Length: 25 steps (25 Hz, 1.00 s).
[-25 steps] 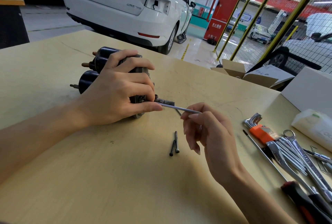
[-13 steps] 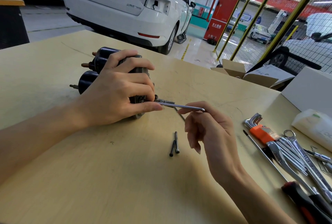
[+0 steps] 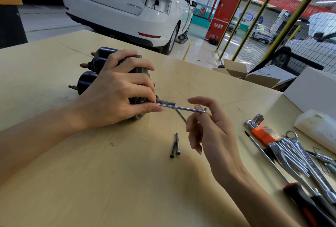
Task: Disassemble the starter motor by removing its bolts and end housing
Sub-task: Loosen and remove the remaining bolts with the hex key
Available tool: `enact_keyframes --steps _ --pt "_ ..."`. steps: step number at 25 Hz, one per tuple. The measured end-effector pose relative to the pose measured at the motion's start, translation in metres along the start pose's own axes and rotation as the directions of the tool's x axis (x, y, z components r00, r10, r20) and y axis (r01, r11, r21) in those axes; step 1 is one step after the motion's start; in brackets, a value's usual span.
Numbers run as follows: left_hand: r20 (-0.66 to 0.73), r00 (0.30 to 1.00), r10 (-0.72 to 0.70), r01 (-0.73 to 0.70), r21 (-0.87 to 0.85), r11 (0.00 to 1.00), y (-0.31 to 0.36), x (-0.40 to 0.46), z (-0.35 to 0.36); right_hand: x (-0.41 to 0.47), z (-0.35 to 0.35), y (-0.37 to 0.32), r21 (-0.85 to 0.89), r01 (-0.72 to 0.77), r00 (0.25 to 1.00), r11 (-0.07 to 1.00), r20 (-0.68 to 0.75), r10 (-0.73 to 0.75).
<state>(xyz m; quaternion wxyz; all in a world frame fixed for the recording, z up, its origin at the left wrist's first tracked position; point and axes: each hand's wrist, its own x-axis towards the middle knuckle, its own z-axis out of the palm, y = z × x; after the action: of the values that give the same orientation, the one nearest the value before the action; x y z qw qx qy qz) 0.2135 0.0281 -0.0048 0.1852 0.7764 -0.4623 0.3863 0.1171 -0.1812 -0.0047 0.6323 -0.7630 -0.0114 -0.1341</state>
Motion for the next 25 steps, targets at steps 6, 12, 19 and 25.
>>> enact_keyframes --steps 6,12,19,25 --pt "0.006 1.0 -0.003 0.003 0.0 1.0 0.0007 0.0002 -0.0003 0.0023 -0.0019 -0.0013 0.11 -0.065 0.998 0.992 -0.004 0.066" --pt "0.013 1.0 -0.008 0.008 -0.001 1.0 0.0006 0.0002 -0.0009 0.004 -0.0025 -0.0007 0.216 -0.143 0.99 0.966 0.044 0.136" --pt "0.021 1.0 -0.008 0.008 0.001 1.0 0.0 0.0002 -0.0011 0.0072 -0.0044 -0.0004 0.223 -0.146 0.988 0.964 0.089 0.129" --pt "0.019 1.0 -0.005 0.005 0.005 1.0 -0.0001 0.0001 -0.0008 0.0066 -0.0036 -0.0004 0.217 -0.21 0.964 0.953 0.209 0.164"
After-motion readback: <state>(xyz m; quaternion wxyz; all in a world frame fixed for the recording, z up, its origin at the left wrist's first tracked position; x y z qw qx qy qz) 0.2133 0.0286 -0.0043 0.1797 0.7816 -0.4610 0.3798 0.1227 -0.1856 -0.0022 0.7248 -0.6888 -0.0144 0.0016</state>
